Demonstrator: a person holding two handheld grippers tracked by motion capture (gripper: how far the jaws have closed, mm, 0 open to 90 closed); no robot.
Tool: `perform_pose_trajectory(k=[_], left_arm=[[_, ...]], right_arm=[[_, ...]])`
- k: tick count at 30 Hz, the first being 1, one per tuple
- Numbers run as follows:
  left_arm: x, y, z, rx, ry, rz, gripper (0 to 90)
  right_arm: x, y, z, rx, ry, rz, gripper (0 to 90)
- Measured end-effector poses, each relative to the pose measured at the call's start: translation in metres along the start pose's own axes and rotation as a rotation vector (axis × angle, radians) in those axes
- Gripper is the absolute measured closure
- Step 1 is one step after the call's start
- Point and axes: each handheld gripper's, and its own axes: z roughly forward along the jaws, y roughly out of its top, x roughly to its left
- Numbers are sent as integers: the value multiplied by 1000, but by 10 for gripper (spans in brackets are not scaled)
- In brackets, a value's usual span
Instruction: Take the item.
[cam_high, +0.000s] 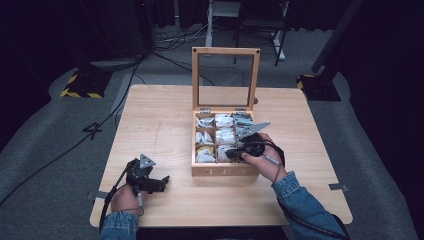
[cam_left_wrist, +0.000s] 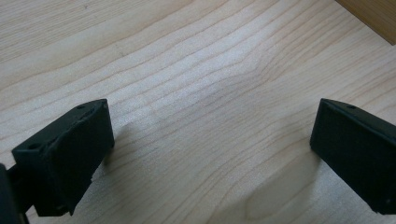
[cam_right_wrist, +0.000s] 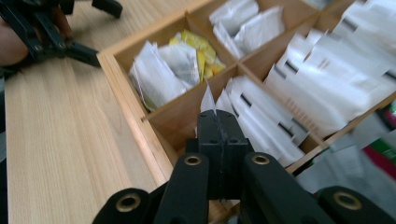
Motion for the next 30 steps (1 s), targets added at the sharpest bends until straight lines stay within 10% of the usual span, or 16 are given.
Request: perform_pose_trajectory(k=[30], left_arm=[[0,0,0,0,-4,2,0]], right_arm=[[16,12,-69,-294,-76,-66,900]])
